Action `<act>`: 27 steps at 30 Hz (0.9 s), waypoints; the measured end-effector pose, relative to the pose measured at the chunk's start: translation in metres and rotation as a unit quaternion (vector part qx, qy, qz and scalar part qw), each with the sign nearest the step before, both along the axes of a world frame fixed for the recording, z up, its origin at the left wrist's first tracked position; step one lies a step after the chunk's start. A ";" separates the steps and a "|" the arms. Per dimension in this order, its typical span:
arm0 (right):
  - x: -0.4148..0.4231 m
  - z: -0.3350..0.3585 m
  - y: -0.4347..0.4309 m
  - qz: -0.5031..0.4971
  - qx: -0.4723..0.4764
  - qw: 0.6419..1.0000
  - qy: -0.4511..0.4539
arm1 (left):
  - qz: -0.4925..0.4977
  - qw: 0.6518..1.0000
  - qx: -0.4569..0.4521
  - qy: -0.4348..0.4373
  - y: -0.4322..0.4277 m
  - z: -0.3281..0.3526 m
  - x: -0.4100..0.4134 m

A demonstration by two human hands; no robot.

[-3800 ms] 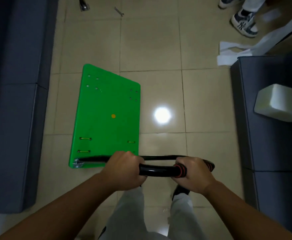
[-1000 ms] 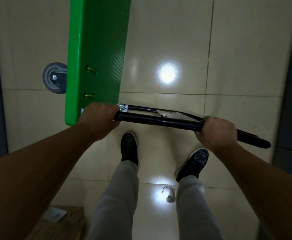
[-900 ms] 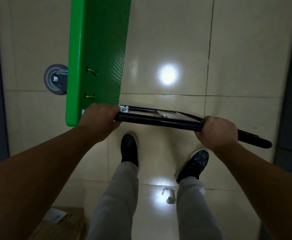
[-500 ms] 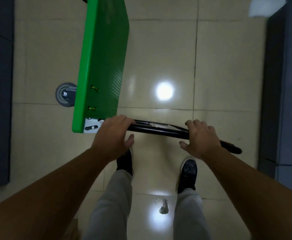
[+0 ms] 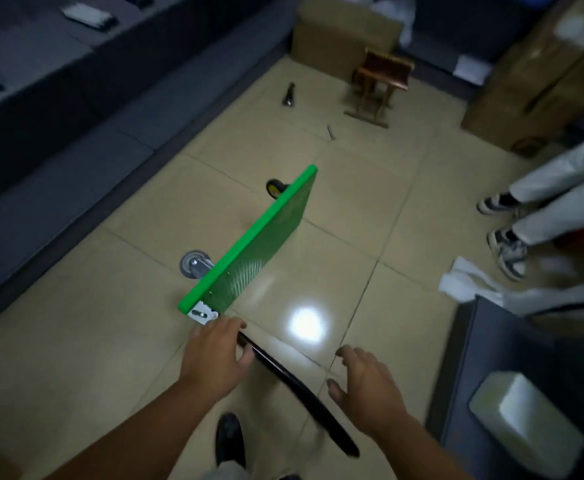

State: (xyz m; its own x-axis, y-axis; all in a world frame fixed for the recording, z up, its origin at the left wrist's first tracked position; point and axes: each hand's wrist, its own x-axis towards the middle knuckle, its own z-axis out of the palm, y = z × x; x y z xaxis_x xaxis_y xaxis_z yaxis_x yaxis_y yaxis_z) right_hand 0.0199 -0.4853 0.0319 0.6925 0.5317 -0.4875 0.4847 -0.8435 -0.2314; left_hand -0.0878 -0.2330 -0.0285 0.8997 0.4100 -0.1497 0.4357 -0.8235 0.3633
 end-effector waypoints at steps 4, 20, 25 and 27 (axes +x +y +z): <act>0.016 0.019 0.009 0.035 -0.005 0.999 -0.012 | 0.061 0.998 -0.013 -0.005 -0.009 0.017 -0.003; 0.181 0.018 -0.006 0.287 0.052 0.956 -0.024 | 0.268 0.958 -0.009 0.107 -0.140 0.048 0.083; 0.245 0.034 -0.044 0.292 0.076 0.954 -0.002 | 0.299 0.946 -0.019 0.128 -0.188 0.072 0.141; 0.269 0.037 -0.056 0.291 0.067 0.954 0.002 | 0.305 0.945 -0.023 0.119 -0.196 0.077 0.161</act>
State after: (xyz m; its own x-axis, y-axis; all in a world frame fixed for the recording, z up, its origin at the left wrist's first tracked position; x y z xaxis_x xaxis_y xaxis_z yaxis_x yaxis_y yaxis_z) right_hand 0.2889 -0.5411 0.0689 0.2593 0.8831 -0.3910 0.8607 -0.3949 -0.3212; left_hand 0.0732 -0.4288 0.0483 0.4373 0.8290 -0.3486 0.8976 -0.3787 0.2256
